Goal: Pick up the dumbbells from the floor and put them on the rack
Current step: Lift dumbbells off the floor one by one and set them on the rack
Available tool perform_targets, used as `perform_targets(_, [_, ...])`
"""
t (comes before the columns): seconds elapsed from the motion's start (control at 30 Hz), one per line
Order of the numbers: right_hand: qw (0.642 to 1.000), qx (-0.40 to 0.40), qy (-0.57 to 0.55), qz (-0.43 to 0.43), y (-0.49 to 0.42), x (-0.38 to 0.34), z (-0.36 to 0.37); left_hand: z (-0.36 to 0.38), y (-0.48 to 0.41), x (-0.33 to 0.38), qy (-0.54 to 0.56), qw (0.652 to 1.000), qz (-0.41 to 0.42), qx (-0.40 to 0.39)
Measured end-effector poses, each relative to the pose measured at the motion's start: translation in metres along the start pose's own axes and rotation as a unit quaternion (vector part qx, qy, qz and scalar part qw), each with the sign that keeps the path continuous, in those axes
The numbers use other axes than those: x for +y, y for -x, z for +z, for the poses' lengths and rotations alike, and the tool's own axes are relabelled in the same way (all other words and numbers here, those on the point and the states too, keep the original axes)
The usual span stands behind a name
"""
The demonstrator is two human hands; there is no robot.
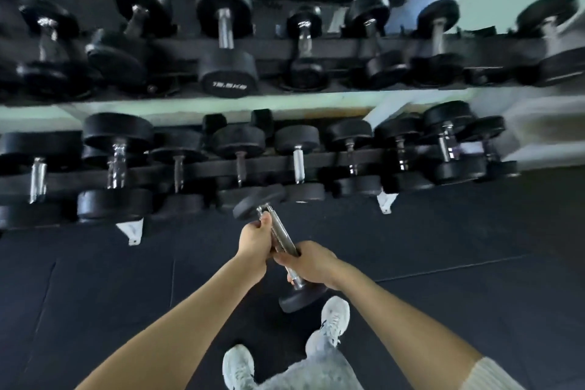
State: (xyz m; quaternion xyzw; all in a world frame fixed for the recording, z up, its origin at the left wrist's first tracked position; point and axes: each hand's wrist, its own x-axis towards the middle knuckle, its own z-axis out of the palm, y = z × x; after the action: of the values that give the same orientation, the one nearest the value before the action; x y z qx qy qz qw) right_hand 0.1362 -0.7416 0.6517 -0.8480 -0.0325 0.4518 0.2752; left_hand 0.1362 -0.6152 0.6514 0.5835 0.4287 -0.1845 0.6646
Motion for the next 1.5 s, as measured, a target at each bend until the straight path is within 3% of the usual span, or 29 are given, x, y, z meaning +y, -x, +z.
perform_targets(0.63, [0.985, 0.136, -0.097, -0.039, 0.028, 0.167, -0.357, 0.368, 0.013, 0.184, -0.063, 0.987, 0.097, -0.114])
perform_targets(1.0, [0.955, 0.231, -0.187, 0.020, -0.045, 0.224, -0.522, 0.552, -0.079, 0.294, -0.153, 0.965, 0.141, -0.159])
perform_targets(1.23, [0.947, 0.227, -0.224, 0.044, -0.096, 0.259, -0.627, 0.654, -0.133, 0.356, -0.206, 0.955, 0.130, -0.169])
perform_targets(1.5, [0.955, 0.220, -0.189, 0.058, -0.170, 0.319, -0.737, 0.765, -0.195, 0.399, -0.177, 0.967, 0.115, -0.146])
